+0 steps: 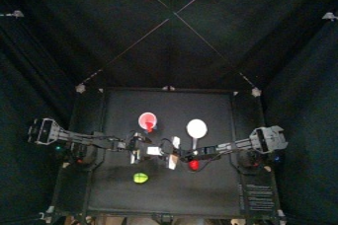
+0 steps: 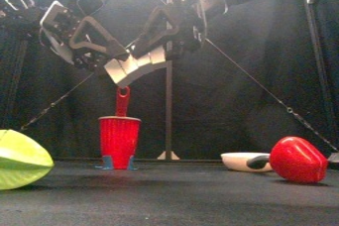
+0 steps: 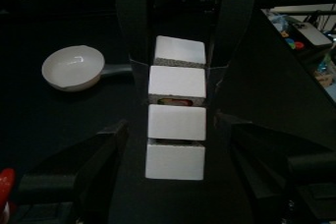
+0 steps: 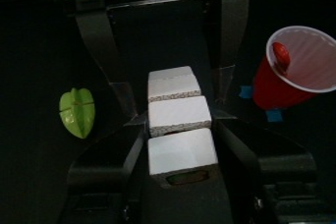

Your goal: Put sushi roll in pan

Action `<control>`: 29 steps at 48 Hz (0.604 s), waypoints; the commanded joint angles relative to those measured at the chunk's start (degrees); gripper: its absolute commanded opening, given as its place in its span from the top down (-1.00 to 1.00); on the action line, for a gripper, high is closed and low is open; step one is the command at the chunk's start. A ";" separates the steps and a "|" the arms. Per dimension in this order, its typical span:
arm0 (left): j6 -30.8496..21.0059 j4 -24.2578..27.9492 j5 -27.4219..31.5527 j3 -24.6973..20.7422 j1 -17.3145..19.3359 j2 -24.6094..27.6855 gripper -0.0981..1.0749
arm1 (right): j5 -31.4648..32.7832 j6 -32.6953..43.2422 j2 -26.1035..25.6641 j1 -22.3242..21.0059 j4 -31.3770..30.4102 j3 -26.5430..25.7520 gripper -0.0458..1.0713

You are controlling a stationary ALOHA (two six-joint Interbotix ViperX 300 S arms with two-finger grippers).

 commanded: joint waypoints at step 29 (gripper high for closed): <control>0.09 -0.09 -1.05 4.22 0.44 -7.12 -0.88 | 10.63 0.35 -16.00 -1.23 3.34 13.97 -0.27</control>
